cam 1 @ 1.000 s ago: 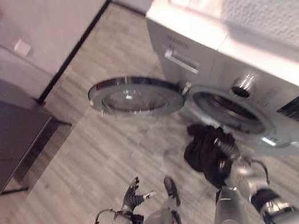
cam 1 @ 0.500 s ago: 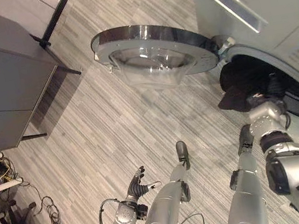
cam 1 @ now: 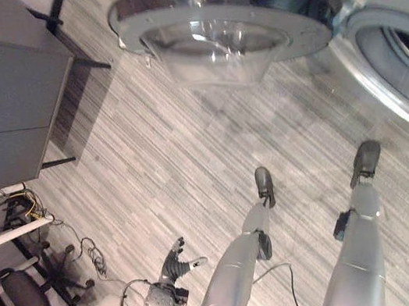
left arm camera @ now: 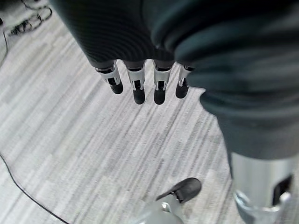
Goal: Grab the laundry basket,head to the washer,open it,put in the laundry and shut it.
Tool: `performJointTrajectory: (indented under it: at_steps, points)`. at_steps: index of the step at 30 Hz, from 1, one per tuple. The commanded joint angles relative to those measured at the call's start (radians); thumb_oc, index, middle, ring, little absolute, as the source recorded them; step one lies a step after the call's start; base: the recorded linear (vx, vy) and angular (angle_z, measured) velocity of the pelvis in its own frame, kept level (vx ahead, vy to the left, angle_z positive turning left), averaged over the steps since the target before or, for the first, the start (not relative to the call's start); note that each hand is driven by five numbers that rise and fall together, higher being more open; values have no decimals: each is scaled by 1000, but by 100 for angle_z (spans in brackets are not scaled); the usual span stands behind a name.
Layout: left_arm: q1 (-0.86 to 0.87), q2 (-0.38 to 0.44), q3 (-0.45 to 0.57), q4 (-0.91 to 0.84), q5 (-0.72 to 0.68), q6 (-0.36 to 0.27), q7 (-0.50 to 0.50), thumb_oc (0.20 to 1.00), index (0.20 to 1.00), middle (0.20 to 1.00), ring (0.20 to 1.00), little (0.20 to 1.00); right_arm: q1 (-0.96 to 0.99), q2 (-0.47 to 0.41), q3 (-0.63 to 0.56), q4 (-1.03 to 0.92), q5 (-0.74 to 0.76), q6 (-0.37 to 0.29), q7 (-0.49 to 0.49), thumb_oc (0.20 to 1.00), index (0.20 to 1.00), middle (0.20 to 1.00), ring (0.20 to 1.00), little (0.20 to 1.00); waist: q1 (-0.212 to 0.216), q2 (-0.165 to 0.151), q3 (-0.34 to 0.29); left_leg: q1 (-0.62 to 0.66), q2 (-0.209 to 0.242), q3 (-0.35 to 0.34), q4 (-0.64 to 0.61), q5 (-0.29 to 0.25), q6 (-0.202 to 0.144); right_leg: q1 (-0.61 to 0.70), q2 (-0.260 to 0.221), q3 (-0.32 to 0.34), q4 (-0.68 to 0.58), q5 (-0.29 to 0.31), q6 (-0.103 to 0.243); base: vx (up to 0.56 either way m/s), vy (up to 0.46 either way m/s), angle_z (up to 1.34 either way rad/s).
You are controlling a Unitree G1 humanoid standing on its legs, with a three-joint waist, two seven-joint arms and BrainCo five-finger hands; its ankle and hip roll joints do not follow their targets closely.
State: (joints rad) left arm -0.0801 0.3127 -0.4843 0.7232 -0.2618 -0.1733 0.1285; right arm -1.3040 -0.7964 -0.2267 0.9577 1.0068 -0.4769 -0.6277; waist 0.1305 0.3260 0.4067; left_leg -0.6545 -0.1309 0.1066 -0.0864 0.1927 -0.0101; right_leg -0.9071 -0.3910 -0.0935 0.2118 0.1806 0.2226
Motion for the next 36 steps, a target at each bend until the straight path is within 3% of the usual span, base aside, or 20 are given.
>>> performJointTrajectory:
  at_steps: [1,2,3,4,5,6,7,10,11,12,14,15,18,19,22,23,28,33,34,36]
  points:
    - [33,73,-11,9,-59,-6,8,1000,1000,1000,1000,1000,-400,-353,412,72,-107,92,0,200,200,200,200,200,7,52,-26,-51,100,0,-1,-88,-114,-172,80,62,294,-257,-22,26,-103,8]
    - [30,67,-11,9,-59,-6,8,1000,1000,1000,1000,1000,-426,-355,435,85,-103,93,5,200,200,200,200,200,8,55,-26,-55,99,2,-1,-89,-114,-179,80,66,298,-258,-23,-4,-186,18]
    - [19,88,6,16,-47,-12,7,1000,1000,1000,1000,1000,-511,-407,695,282,-304,287,98,260,260,260,260,260,12,16,-24,-77,115,14,-1,-85,-119,-226,90,64,323,-264,-30,-9,-137,15]
    - [17,82,6,16,-46,-12,7,1000,1000,1000,1000,1000,-537,-405,719,293,-302,287,103,736,736,736,736,736,12,20,-23,-79,114,16,-1,-85,-119,-230,90,66,326,-265,-30,-18,-193,21]
    - [14,87,22,3,-44,-18,3,1000,1000,1000,1000,1000,-544,-416,831,365,-423,368,175,1000,1000,1000,1000,1000,5,8,-13,-86,122,19,-1,-82,-119,-241,97,61,335,-266,-36,-8,-136,22]
    - [21,80,52,-28,-52,-20,-3,1000,1000,1000,1000,1000,-510,-417,879,344,-486,403,184,1000,1000,1000,1000,1000,-13,-4,3,-87,132,19,-1,-80,-119,-246,115,53,340,-263,-45,-76,-197,28]
    - [21,51,66,-58,-58,-19,13,1000,1000,1000,1000,1000,-419,-398,811,210,-548,367,81,1000,1000,1000,1000,1000,-30,1,19,-86,140,22,-1,-65,-112,-247,129,37,331,-233,-58,-6,-120,28]
    - [29,42,73,-56,-62,-18,21,1000,1000,1000,1000,1000,-271,-386,687,68,-610,349,8,1000,1000,1000,1000,1000,-38,-5,16,-59,139,5,-1,-87,-113,-217,131,35,333,-263,-48,-22,-46,6]
    - [23,25,81,-51,-62,-18,29,1000,1000,1000,1000,1000,-207,-370,632,-25,-630,316,-28,1000,1000,1000,1000,1000,-46,1,27,-60,144,9,-1,-70,-107,-222,138,24,331,-237,-60,-11,-67,-8]
    - [19,6,98,-36,-44,-20,39,1000,1000,1000,1000,1000,3,-310,448,-193,-674,273,-74,1000,1000,1000,1000,1000,-65,1,38,-31,148,-1,-1,-76,-103,-190,141,13,327,-241,-64,-82,-103,-1]
    - [21,10,107,-39,-27,-18,40,1000,1000,1000,1000,1000,206,-213,275,-344,-715,240,-89,1000,1000,1000,1000,1000,-73,-12,42,11,148,-8,-1,-85,-97,-143,138,2,320,-246,-67,-10,-59,2]
    - [24,16,105,-40,-26,-18,40,1000,1000,1000,1000,1000,228,-206,256,-359,-721,243,-91,1000,1000,1000,1000,1000,-72,-15,43,16,148,-10,-1,-85,-97,-136,138,0,318,-247,-67,-10,-20,4]
    - [33,7,122,-40,-9,-17,30,1000,1000,1000,1000,1000,436,12,149,-546,-791,196,-64,1000,1000,1000,1000,1000,-92,-28,61,105,147,-1,1,-101,-83,-42,134,-8,276,-234,-70,-16,54,2]
    - [37,-3,131,-23,-6,-11,22,1000,1000,1000,1000,1000,522,101,157,-639,-836,187,-32,1000,1000,1000,1000,1000,-105,-44,67,138,148,7,24,-119,-78,7,138,-6,239,-220,-74,-16,122,-2]
    - [46,-7,145,-17,12,-8,22,1000,1000,1000,1000,1000,605,152,183,-682,-910,212,-7,1000,1000,1000,1000,1000,-120,-62,70,158,149,14,67,-149,-72,59,142,4,196,-201,-75,-15,100,-13]
    - [42,-18,147,6,26,-3,23,1000,1000,1000,1000,1000,687,223,229,-712,-927,222,39,1000,1000,1000,1000,1000,-140,-89,69,176,150,23,107,-177,-66,108,142,10,163,-183,-77,-8,127,-14]
    - [46,-31,174,38,43,14,27,1000,1000,1000,1000,1000,936,367,342,-667,-912,270,184,1000,1000,1000,1000,1000,-184,-165,50,257,161,45,189,-251,-55,262,151,25,75,-148,-78,12,117,-31]
    - [53,-26,204,62,56,24,26,1000,1000,1000,1000,1000,1103,413,430,-562,-928,341,300,1000,1000,1000,1000,1000,-208,-226,22,350,181,64,224,-299,-48,389,160,30,10,-128,-71,35,89,-30]
    - [51,-27,217,91,70,30,22,1000,1000,1000,1000,1000,1178,406,484,-528,-1029,400,346,1000,1000,1000,1000,1000,-210,-250,-5,403,193,62,231,-319,-44,452,158,21,-10,-127,-67,70,46,-27]
    - [36,-31,225,140,97,32,31,1000,1000,1000,1000,1000,1223,400,518,-505,-1058,425,410,1000,1000,1000,1000,1000,-215,-276,-32,462,196,66,229,-338,-43,525,154,16,-34,-125,-59,71,70,-18]
